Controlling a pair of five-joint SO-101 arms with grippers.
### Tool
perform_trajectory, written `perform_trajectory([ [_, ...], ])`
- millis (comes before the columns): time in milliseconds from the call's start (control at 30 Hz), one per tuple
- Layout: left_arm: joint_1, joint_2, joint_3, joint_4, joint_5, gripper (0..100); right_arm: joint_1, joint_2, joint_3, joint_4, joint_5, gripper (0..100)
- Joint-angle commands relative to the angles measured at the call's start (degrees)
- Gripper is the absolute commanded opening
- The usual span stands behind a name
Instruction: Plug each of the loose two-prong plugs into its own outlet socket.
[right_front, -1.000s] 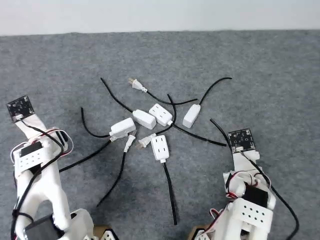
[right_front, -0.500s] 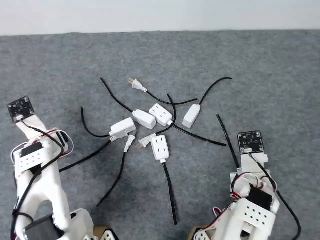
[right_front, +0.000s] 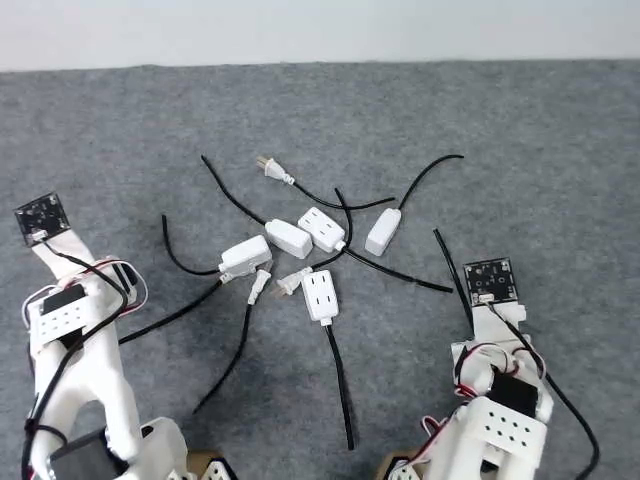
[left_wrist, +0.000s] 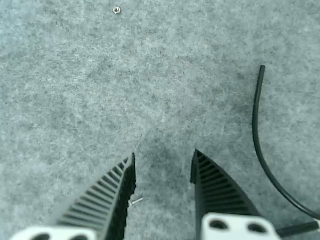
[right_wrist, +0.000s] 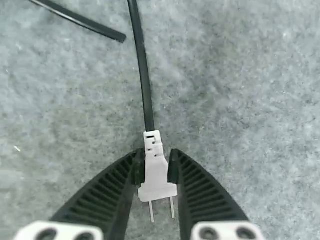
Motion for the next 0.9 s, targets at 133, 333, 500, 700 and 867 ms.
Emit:
perform_trajectory([
  [133, 0.4, -0.5, -0.6, 0.7, -0.4, 17, -0.6, -0.5, -2.3, -0.5, -0.6, 9.6],
  [333, 0.4, -0.5, -0.6, 0.7, -0.4, 17, -2.6, -0.4, -2.5, -0.5, -1.9, 9.6],
  [500, 0.4, -0.5, -0.6, 0.7, -0.4, 17, -3.3, -0.4, -3.1, -0.4, -2.1, 9.6],
  [700, 0.4, -0.5, -0.6, 0.7, -0.4, 17, -3.1, 0.0, -4.7, 2.1, -2.1, 9.6],
  [867, 0.4, -0.5, -0.6, 0.7, -0.4, 17, -3.1, 6.2, -11.8, 7.0, -2.3, 9.6],
])
